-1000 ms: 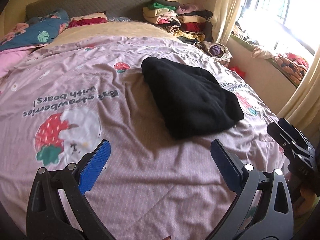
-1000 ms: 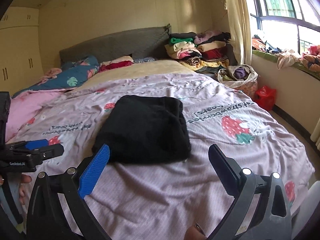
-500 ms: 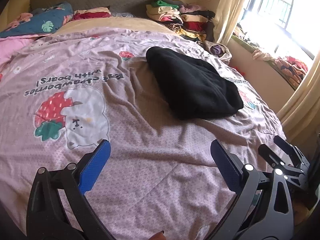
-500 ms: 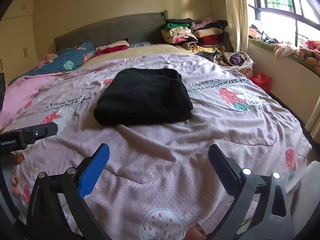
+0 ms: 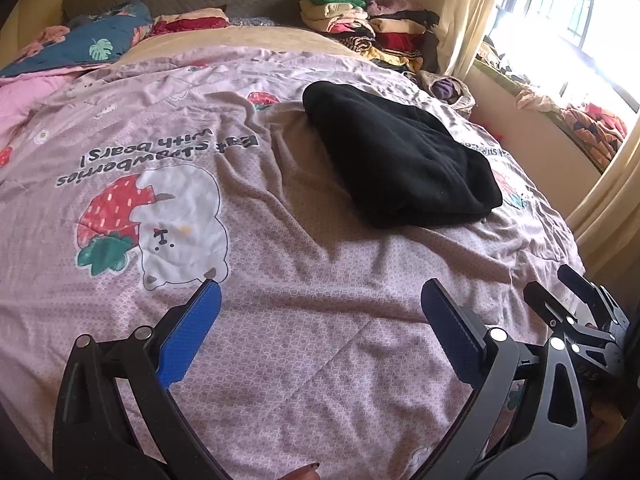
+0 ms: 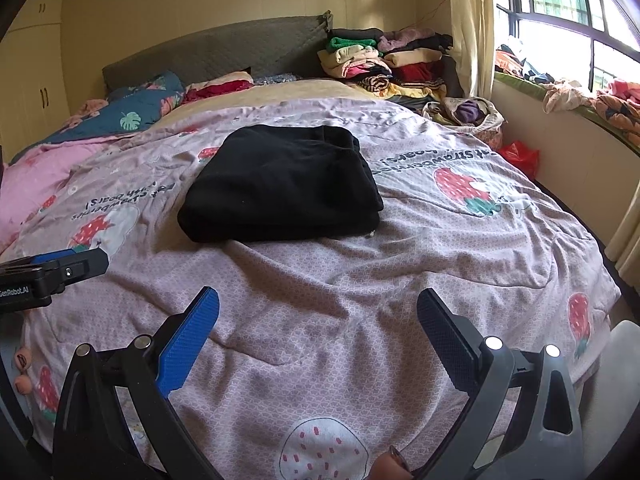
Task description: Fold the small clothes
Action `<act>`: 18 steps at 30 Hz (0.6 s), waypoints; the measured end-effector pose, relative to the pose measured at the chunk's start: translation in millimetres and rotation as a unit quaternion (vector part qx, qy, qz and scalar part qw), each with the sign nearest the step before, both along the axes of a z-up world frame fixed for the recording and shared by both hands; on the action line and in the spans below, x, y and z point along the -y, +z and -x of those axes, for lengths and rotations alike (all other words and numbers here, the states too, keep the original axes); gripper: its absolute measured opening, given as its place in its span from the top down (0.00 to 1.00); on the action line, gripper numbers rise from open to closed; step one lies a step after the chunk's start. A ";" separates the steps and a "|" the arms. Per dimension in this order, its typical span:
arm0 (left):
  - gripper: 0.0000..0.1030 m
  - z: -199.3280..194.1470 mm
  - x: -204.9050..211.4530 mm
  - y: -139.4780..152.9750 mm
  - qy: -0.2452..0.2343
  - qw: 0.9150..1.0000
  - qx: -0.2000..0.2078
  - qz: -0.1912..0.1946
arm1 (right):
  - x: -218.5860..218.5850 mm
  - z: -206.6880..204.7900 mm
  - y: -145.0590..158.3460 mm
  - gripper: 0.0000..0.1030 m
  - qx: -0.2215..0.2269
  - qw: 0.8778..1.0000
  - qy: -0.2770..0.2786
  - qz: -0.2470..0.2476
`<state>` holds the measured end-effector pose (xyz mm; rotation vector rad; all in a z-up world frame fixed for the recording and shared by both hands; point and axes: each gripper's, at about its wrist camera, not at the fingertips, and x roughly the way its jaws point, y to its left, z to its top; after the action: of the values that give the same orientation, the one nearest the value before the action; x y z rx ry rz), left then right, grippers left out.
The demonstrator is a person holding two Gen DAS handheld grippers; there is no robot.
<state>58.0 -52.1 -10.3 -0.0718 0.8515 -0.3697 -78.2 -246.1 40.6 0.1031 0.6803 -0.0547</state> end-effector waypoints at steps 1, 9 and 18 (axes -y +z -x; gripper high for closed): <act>0.09 -0.2 0.1 -0.3 -0.001 1.000 0.000 0.000 | 0.2 -0.1 -0.1 0.04 0.000 1.000 0.000 -0.001; 0.09 0.9 1.8 0.1 -0.002 1.000 -0.006 -0.004 | 0.3 0.3 -0.3 0.04 0.000 1.000 0.000 0.000; 0.09 1.4 3.0 0.6 -0.002 1.000 -0.005 -0.006 | 2.4 -0.1 -0.2 0.04 0.001 1.000 -0.001 0.002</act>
<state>56.7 -55.1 -9.7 -0.0613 0.8635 -0.3694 -78.1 -248.5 40.4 0.1009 0.6772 -0.0585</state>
